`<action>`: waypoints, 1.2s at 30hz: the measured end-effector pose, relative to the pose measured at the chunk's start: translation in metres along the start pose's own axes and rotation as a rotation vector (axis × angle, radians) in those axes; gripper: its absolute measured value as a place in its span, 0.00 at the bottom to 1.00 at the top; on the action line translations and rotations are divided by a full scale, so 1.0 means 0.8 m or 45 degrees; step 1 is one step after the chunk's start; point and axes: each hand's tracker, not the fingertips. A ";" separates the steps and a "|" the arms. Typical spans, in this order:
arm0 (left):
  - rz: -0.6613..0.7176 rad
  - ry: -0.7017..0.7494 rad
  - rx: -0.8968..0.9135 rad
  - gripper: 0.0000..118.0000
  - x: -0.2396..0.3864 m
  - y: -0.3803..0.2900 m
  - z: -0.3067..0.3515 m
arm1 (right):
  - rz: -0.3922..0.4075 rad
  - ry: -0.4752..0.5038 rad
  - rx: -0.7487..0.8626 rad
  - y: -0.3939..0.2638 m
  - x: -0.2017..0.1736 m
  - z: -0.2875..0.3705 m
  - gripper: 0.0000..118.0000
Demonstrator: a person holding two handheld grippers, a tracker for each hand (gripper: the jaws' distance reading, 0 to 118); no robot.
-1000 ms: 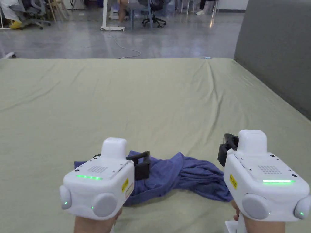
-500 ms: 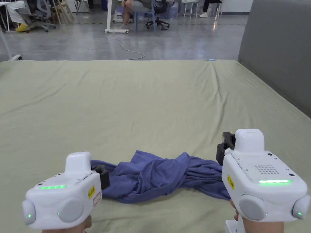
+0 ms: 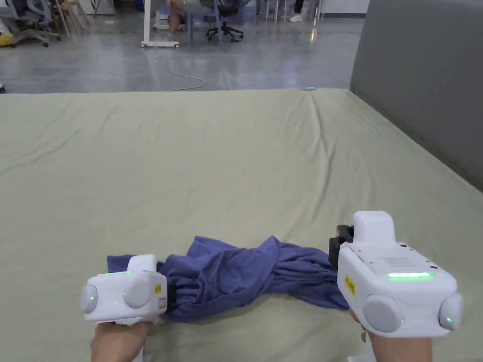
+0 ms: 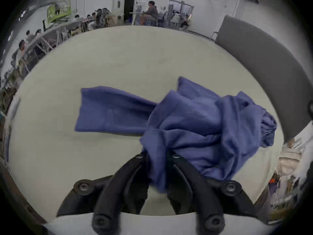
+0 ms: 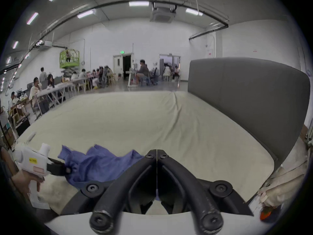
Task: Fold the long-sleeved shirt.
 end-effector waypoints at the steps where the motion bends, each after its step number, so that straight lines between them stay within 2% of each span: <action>1: -0.022 0.081 -0.010 0.09 0.007 0.000 0.005 | 0.029 -0.009 -0.050 0.000 0.004 -0.016 0.10; 2: -0.048 0.127 -0.008 0.09 0.010 -0.001 0.009 | 0.039 0.013 -0.070 -0.001 0.009 -0.031 0.23; 3: -0.045 0.107 -0.004 0.08 0.010 -0.002 0.012 | 0.034 0.034 -0.128 -0.001 0.015 -0.047 0.47; 4: -0.039 0.097 -0.003 0.08 0.004 0.003 0.011 | 0.025 0.056 -0.228 -0.001 0.023 -0.065 0.66; 5: -0.035 0.089 0.004 0.08 0.002 0.002 0.017 | 0.004 0.065 -0.282 -0.003 0.030 -0.084 0.66; 8: -0.020 0.072 0.027 0.08 -0.005 0.004 0.022 | -0.007 0.038 -0.497 -0.015 0.044 -0.132 0.83; 11: -0.032 0.066 0.039 0.08 -0.005 0.004 0.029 | 0.005 0.004 -0.647 -0.033 0.051 -0.171 0.83; 13: -0.029 0.060 0.049 0.08 -0.007 0.007 0.022 | -0.010 0.057 -0.747 -0.043 0.054 -0.189 0.78; 14: -0.032 0.059 0.048 0.08 -0.008 0.009 0.023 | -0.033 0.073 -0.760 -0.049 0.053 -0.192 0.69; 16: -0.040 0.059 0.045 0.08 -0.008 0.012 0.017 | -0.056 0.108 -0.749 -0.054 0.050 -0.198 0.23; 17: -0.042 0.056 0.047 0.08 -0.008 0.013 0.018 | -0.066 0.139 -0.740 -0.053 0.047 -0.197 0.10; 19: -0.028 0.033 0.088 0.08 -0.009 0.017 0.027 | 0.004 0.073 -0.671 -0.045 0.038 -0.180 0.09; 22: -0.006 -0.053 0.236 0.08 -0.001 0.037 0.064 | -0.083 0.147 -0.502 -0.015 0.040 -0.150 0.08; 25: -0.010 -0.098 0.401 0.07 0.010 0.076 0.105 | -0.117 0.224 -0.361 0.037 0.040 -0.123 0.08; 31: -0.085 -0.167 0.674 0.07 0.039 0.228 0.205 | -0.045 0.323 -0.078 0.198 0.011 -0.089 0.08; 36: -0.170 -0.052 0.855 0.07 0.059 0.366 0.279 | 0.062 0.292 0.118 0.356 -0.009 -0.081 0.08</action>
